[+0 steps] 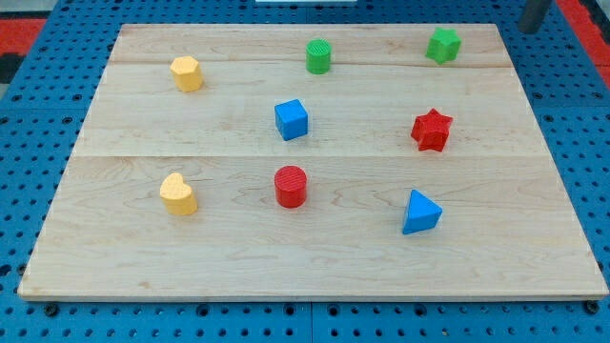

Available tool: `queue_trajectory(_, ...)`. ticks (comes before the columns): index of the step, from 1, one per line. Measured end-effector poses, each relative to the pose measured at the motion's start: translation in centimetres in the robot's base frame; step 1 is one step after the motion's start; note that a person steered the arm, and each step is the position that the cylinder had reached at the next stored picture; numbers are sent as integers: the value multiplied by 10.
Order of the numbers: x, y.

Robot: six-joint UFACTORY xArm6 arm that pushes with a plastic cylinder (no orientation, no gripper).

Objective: Go near the green star

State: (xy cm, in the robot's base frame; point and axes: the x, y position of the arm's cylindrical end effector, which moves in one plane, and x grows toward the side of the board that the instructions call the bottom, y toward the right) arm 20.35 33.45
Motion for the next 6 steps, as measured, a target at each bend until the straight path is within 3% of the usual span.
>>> queue_trajectory(6,8,8)
